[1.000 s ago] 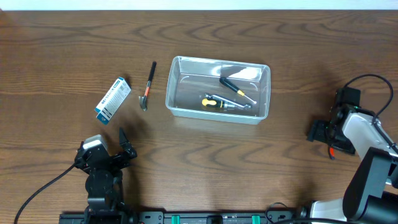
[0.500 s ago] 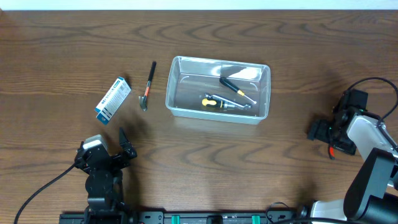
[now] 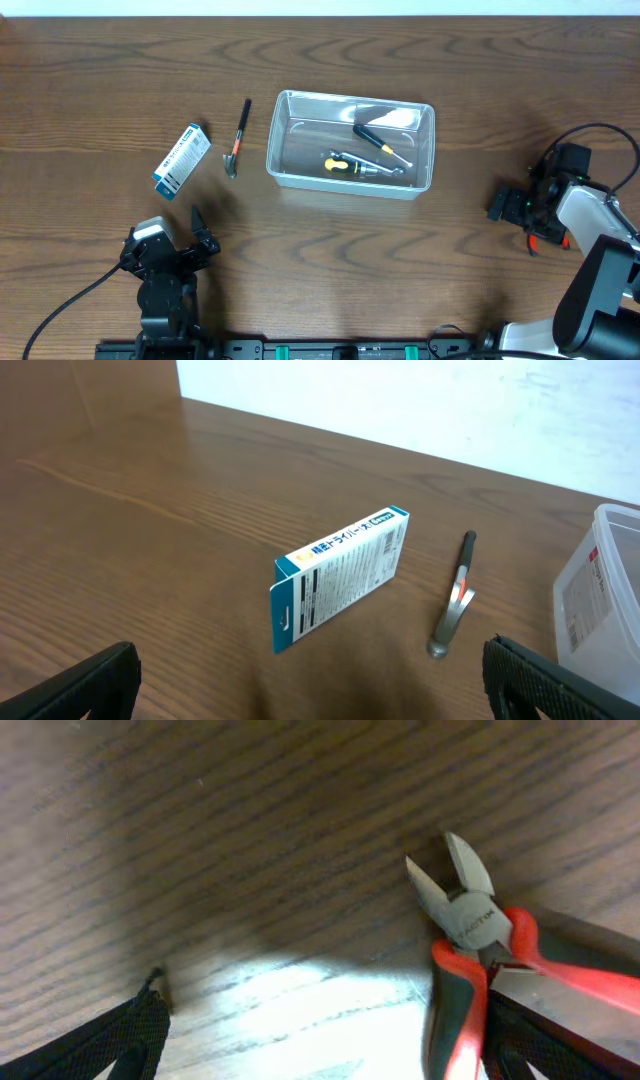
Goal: Pack container
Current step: 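Lower the right gripper onto the red-handled pliers and grasp them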
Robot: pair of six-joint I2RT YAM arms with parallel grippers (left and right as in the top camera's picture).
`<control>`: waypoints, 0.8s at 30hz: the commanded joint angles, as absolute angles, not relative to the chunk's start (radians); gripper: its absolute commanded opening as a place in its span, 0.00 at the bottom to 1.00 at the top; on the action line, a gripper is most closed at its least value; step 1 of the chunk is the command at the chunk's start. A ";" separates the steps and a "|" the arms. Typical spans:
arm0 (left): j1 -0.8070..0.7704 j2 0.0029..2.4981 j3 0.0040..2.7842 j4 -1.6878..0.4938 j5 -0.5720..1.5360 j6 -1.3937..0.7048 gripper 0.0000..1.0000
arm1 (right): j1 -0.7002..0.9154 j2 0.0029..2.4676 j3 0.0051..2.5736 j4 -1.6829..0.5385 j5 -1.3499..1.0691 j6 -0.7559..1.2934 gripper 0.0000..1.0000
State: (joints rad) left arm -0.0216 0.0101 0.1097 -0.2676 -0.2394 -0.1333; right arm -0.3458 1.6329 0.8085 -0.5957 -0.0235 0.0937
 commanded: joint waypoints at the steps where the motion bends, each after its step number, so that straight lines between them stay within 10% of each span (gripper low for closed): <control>1: -0.018 0.004 0.087 -0.275 -0.244 -0.127 0.98 | -0.354 1.695 0.794 -0.584 -0.147 0.080 0.97; 24: -0.018 0.004 0.087 -0.275 -0.244 -0.127 0.98 | -0.352 1.728 0.795 -0.566 -0.181 0.039 0.70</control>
